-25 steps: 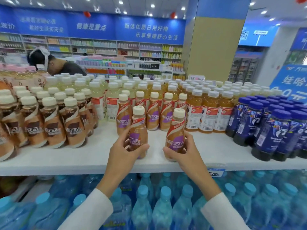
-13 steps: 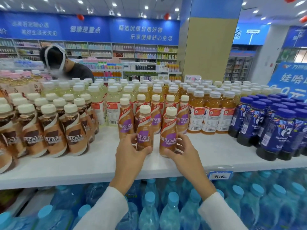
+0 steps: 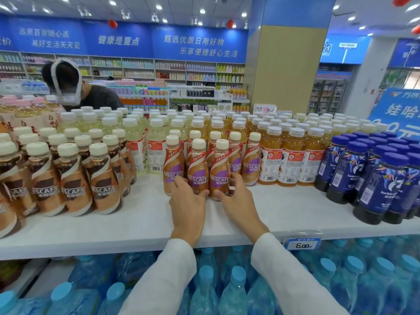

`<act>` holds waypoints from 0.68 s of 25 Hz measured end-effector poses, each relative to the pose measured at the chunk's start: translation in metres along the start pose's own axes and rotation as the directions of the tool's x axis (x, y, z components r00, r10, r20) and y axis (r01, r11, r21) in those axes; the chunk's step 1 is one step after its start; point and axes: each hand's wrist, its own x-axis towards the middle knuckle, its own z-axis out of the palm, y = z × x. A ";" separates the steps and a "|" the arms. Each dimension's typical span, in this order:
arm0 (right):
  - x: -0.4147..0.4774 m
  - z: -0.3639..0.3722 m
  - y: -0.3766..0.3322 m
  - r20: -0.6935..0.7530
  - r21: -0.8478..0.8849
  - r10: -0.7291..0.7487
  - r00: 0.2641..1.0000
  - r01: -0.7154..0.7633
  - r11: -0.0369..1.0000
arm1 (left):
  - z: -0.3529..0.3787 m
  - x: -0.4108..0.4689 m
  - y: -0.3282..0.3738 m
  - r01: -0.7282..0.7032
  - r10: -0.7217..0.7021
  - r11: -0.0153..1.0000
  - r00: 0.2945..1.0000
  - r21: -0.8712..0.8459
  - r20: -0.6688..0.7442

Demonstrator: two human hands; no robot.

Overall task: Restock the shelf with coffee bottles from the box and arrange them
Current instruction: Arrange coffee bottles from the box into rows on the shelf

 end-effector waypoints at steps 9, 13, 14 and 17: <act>0.011 0.004 0.007 0.055 0.016 0.014 0.998 -0.015 1.000 | 0.004 0.002 0.003 -0.002 0.003 1.000 0.999 0.022 -0.034; 0.010 0.006 0.009 -0.015 0.077 -0.013 1.000 0.014 0.997 | 0.004 0.001 0.002 -0.034 0.035 0.999 0.998 0.012 -0.053; 0.011 0.006 0.009 -0.051 0.083 -0.005 0.999 0.010 0.996 | 0.005 0.001 0.001 -0.036 0.037 0.999 0.998 0.015 -0.058; 0.014 0.009 0.009 -0.091 0.088 0.005 0.996 0.003 0.996 | 0.006 0.002 0.003 -0.016 0.017 1.000 0.998 0.021 -0.059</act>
